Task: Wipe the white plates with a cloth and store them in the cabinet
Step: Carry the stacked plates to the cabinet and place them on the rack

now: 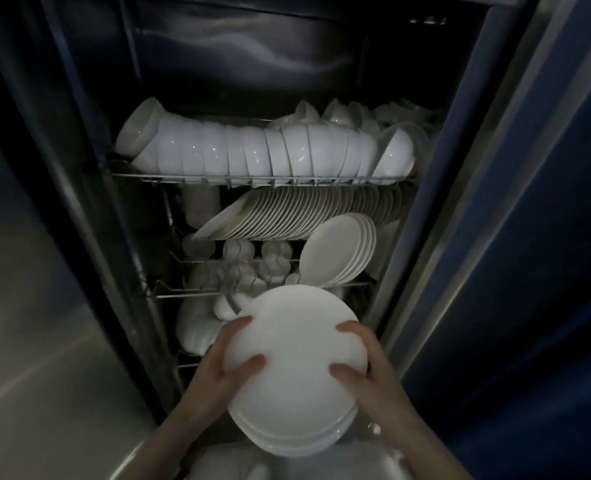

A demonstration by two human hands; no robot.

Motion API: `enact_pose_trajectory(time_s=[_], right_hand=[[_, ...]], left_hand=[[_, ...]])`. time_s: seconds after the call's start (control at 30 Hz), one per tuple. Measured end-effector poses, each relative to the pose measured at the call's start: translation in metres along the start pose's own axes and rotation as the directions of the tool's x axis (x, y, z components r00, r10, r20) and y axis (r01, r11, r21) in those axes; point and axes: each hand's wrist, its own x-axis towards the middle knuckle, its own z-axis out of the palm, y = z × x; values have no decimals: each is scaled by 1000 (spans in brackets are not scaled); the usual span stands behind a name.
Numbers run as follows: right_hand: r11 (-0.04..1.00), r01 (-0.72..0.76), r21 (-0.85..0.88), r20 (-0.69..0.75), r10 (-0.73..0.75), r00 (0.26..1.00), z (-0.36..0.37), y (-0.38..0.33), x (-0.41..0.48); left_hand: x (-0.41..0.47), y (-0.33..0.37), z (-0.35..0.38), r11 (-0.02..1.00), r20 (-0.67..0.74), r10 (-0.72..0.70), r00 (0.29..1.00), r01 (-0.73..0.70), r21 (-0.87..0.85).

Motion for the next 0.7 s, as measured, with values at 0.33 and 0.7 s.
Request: enact_pose_trajectory(time_s=[0.33,0.7], right_hand=[[980,131,-148,-14,-134,991,-14,-27,187],[869,169,-465,66,-156,986,-35,-45,297]], left_hand=[[193,6,17,993,-94,73,993,-81,-89],[303,-40,72,981,-223,133,966,-161,-112]])
